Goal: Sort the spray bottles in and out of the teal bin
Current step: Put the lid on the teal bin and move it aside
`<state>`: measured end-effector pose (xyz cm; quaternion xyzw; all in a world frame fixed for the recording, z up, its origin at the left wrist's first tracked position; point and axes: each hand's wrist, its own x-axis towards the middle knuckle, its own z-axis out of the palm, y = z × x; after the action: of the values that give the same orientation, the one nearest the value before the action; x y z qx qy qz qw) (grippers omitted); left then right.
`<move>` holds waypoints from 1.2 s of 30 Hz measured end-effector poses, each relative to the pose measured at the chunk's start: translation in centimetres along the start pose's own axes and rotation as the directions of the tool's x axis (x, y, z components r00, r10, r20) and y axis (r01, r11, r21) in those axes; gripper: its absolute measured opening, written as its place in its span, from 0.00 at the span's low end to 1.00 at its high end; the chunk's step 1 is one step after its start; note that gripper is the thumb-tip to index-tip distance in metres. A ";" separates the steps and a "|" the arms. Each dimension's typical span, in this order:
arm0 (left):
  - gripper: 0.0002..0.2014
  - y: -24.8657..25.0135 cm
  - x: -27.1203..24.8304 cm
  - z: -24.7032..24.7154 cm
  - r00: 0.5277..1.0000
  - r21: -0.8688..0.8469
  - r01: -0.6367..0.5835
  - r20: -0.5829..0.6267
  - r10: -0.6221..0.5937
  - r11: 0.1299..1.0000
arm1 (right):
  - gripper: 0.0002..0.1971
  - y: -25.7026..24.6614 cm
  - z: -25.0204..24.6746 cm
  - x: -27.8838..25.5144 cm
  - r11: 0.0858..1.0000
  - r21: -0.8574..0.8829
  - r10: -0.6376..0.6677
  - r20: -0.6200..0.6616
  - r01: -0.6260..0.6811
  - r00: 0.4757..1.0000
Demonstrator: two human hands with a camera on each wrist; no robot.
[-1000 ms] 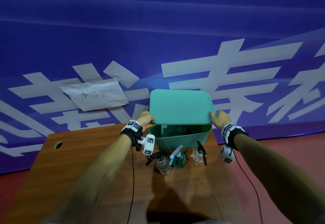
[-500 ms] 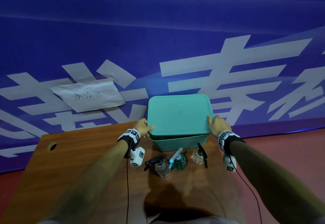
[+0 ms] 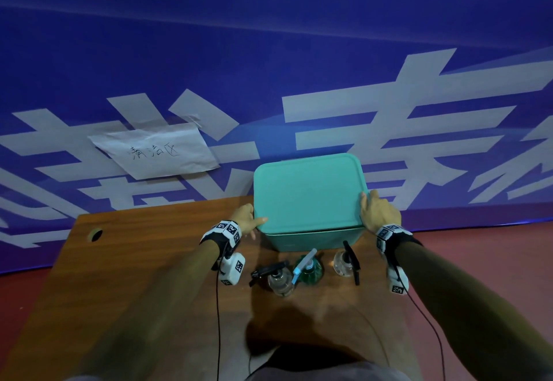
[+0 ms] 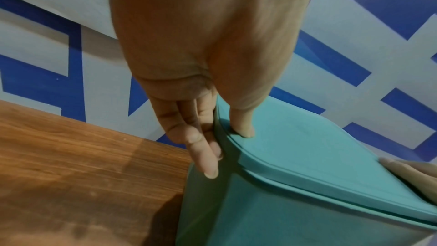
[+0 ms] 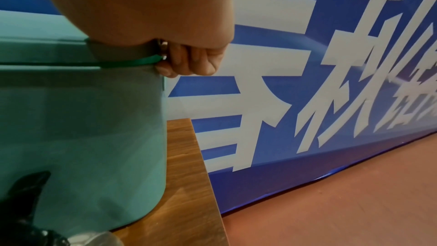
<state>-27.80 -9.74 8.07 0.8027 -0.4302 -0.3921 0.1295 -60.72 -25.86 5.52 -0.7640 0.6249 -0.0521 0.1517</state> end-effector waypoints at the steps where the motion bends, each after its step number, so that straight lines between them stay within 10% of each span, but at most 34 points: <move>1: 0.12 -0.1 0.1 0.0 1.000 0.003 0.000 0.004 0.000 1.000 | 0.22 0.2 0.1 0.0 1.000 0.002 0.000 -0.009 0.000 1.000; 36: 0.12 -0.9 1.1 1.6 0.988 -0.048 0.062 -0.139 -0.069 0.997 | 0.20 1.0 1.3 -1.0 1.000 -0.014 0.015 -0.070 -0.016 0.997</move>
<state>-28.12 -9.87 5.94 0.8390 -0.3848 -0.3481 0.1639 -61.49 -24.87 4.13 -0.7580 0.6361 -0.0729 0.1246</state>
